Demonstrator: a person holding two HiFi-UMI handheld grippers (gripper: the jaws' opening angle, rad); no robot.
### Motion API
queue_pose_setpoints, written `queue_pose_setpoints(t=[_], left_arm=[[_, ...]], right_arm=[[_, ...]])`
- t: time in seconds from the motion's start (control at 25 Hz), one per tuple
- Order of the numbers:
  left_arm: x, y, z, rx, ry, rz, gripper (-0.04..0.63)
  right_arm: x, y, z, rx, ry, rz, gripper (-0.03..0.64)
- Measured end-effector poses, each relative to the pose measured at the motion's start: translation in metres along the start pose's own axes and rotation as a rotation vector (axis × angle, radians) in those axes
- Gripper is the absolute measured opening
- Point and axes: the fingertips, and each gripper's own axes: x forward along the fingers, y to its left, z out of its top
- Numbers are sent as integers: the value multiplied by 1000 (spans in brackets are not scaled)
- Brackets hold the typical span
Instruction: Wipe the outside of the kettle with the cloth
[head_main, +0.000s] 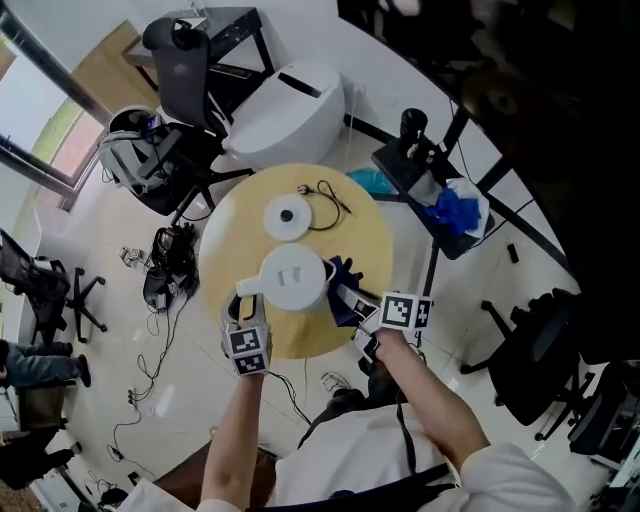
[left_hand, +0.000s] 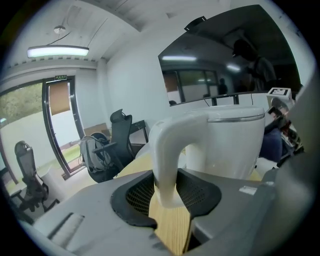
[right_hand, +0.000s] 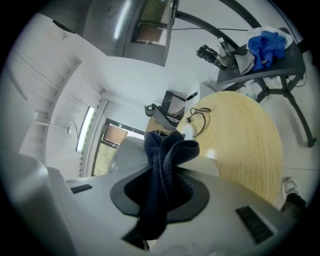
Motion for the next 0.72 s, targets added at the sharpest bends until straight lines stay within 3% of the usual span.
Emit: queue_pose_setpoints(t=[0.32, 0.48, 0.6, 0.72], left_arm=[[-20, -6, -10, -72, 52, 62, 146], [-29, -7, -15, -105, 74, 108, 146], [-32, -9, -19, -133, 99, 146, 146], [-32, -9, -21, -164, 111, 184, 146]], right_arm=[[29, -101, -21, 63, 80, -188, 69], [39, -127, -26, 26, 111, -264, 69], [39, -120, -23, 10, 124, -254, 69], [32, -76, -16, -76, 146, -182, 69]])
